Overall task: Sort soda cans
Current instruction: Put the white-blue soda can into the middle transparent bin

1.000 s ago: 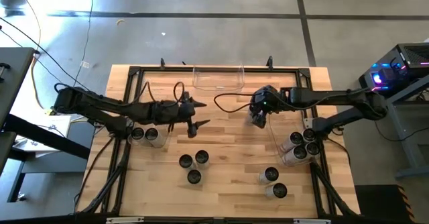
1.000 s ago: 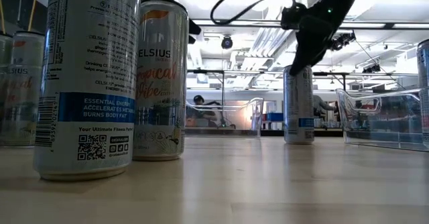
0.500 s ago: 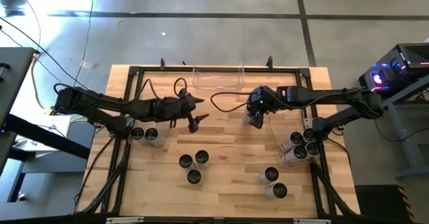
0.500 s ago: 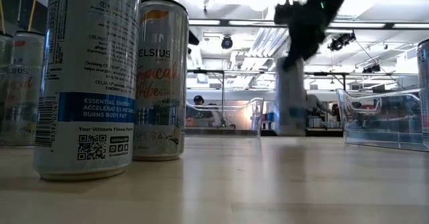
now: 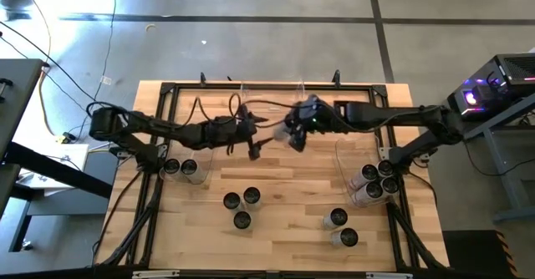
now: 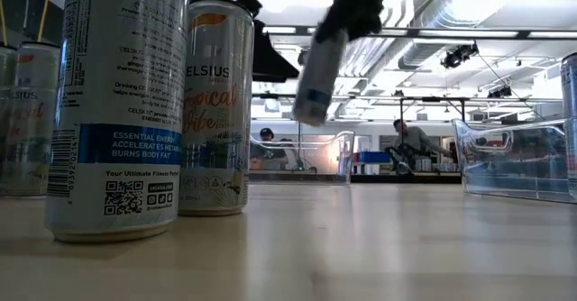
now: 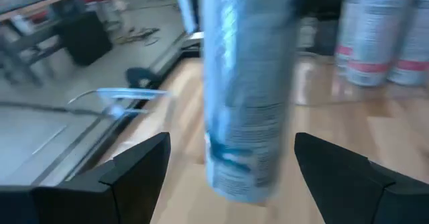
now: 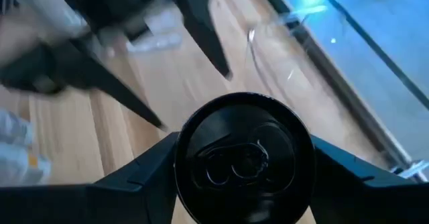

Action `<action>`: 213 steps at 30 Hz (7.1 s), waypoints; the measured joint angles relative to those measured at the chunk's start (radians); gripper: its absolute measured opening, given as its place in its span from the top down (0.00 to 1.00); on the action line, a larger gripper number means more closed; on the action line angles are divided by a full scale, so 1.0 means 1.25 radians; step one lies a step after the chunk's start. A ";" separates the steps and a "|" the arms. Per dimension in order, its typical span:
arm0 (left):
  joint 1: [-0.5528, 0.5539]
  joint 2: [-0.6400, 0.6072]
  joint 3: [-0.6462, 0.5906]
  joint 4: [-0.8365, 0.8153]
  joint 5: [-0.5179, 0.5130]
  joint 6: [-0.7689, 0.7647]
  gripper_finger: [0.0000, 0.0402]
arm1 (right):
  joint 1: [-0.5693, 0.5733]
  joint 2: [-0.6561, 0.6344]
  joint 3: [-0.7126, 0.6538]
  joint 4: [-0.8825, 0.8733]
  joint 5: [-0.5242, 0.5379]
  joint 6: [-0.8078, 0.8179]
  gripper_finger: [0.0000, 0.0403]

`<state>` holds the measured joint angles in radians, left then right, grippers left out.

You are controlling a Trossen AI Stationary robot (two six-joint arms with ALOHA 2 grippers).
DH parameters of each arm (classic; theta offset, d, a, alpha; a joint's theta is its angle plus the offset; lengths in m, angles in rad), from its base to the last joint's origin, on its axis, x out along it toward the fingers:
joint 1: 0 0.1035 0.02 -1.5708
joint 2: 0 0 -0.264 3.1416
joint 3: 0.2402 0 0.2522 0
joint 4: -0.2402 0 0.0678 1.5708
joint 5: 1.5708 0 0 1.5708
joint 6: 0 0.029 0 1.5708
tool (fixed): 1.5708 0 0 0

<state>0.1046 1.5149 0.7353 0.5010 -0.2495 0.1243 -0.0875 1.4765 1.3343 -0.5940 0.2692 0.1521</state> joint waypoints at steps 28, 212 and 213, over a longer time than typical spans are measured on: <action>-0.123 -0.205 -0.030 -0.324 -0.344 -0.139 0.22 | -0.439 0.433 0.382 -0.174 -0.112 -0.248 0.41; -0.086 -0.015 -0.175 0.450 -0.248 0.072 0.42 | 0.007 -0.011 -0.342 0.966 -0.103 -0.015 0.16; -0.086 -0.015 -0.174 0.453 -0.248 0.071 0.42 | 0.006 -0.003 -0.332 0.969 -0.106 -0.022 0.16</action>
<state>-0.0029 1.4967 0.5174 1.0670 -0.5590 0.2135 -0.0795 1.4729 0.9193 0.6178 0.1368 0.1246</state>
